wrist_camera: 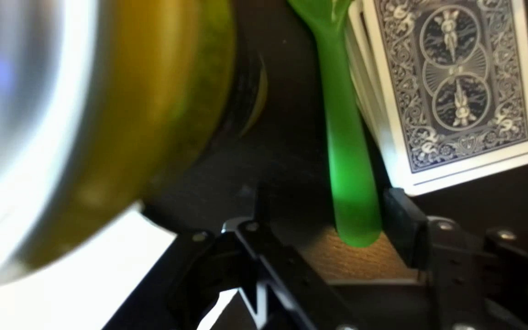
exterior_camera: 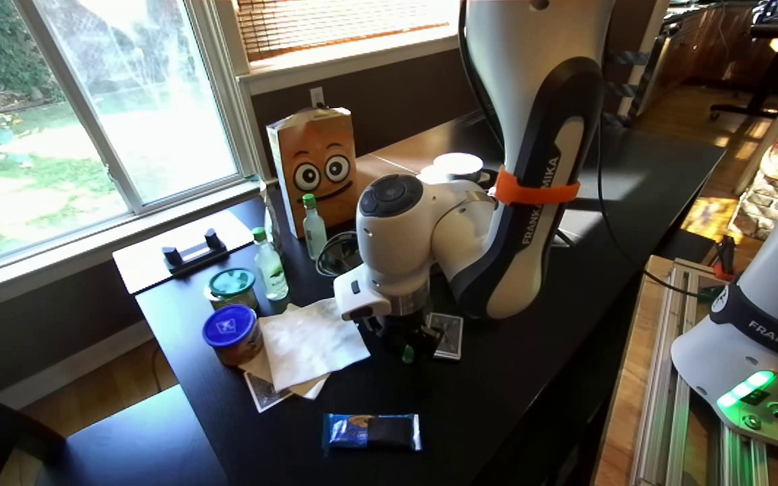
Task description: Pick up the spoon and place it in the container
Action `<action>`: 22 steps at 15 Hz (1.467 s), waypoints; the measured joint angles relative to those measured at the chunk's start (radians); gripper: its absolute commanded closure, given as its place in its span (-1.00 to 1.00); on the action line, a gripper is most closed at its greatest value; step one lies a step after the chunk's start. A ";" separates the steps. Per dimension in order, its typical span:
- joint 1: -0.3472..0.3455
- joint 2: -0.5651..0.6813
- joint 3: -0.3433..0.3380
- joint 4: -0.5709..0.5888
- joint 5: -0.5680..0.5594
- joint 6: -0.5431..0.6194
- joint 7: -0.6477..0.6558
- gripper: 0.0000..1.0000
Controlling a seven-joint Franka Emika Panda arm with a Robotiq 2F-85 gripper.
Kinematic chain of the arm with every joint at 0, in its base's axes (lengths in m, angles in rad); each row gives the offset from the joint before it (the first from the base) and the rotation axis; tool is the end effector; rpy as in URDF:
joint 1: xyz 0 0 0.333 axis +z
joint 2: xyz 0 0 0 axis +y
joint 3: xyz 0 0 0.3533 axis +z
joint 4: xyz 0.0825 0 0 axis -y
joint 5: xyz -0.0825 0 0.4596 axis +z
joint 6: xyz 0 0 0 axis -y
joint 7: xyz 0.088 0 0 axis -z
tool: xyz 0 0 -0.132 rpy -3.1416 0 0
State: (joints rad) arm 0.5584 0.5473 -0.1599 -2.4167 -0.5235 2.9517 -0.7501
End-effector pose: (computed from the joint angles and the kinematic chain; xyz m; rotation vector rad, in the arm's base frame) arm 0.4512 0.2077 0.0208 1.9751 2.2195 -0.0833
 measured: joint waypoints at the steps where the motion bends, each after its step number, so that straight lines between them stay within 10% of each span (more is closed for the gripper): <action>1: 0.004 0.001 -0.006 0.005 -0.018 -0.016 0.014 0.37; 5: -0.012 0.001 0.005 0.030 -0.116 -0.074 0.104 0.96; 22: -0.375 -0.143 0.219 -0.086 -0.226 0.089 0.166 0.88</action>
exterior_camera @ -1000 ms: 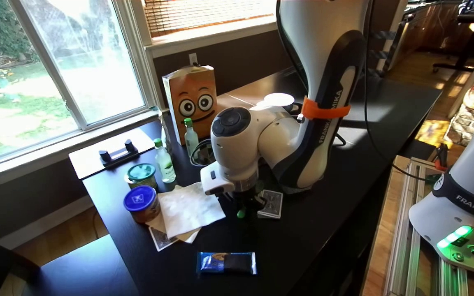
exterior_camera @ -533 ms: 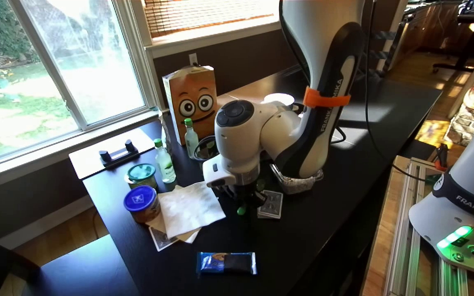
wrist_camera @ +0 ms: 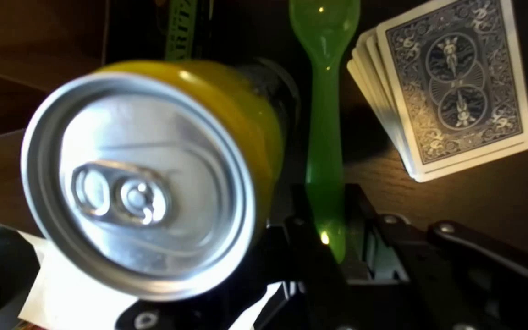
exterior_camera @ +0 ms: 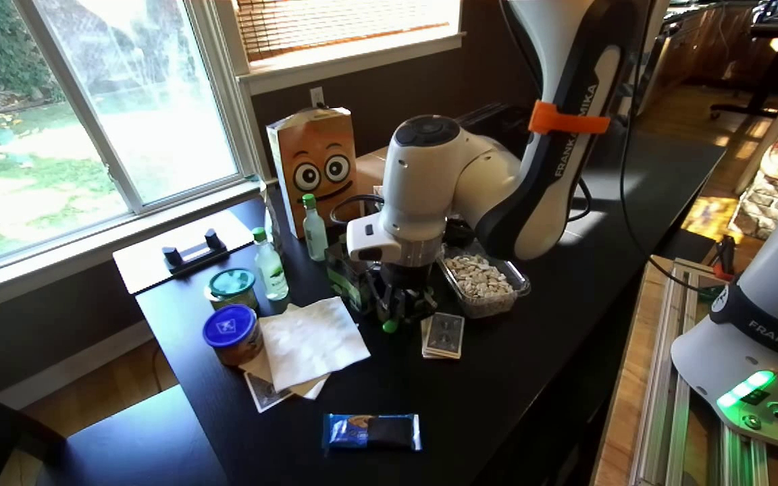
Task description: Pick up the spoon and place it in the container
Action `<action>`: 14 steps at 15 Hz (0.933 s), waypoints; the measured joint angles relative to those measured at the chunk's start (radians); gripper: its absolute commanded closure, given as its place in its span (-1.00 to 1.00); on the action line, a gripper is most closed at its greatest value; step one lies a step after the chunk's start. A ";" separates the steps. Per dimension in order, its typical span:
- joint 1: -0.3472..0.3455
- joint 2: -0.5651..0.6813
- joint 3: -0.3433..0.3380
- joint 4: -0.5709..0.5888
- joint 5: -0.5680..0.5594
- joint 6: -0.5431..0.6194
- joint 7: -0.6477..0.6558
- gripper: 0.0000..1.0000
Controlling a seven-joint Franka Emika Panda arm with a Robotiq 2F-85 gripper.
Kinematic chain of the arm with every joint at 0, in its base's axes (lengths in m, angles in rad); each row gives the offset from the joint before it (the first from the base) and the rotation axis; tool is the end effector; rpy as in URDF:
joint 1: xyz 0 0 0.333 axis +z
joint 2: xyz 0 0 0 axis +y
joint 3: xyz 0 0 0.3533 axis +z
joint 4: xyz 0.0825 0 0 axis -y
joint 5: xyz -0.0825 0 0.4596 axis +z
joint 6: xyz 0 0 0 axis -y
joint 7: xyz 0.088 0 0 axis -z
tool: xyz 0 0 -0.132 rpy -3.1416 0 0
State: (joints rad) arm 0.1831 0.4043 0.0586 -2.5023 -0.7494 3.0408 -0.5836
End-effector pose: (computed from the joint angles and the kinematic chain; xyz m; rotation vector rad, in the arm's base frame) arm 0.4608 0.1695 0.0755 2.1426 2.1196 0.1728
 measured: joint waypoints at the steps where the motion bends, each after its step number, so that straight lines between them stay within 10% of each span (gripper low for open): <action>1: -0.046 -0.012 0.031 -0.023 0.016 0.040 -0.023 0.88; 13: -0.716 -0.046 0.439 -0.220 -0.083 0.485 -0.076 0.88; 14: -0.755 -0.053 0.460 -0.227 -0.110 0.496 -0.060 0.52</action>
State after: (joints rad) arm -0.5716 0.3510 0.5185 -2.7288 -0.8592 3.5372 -0.6432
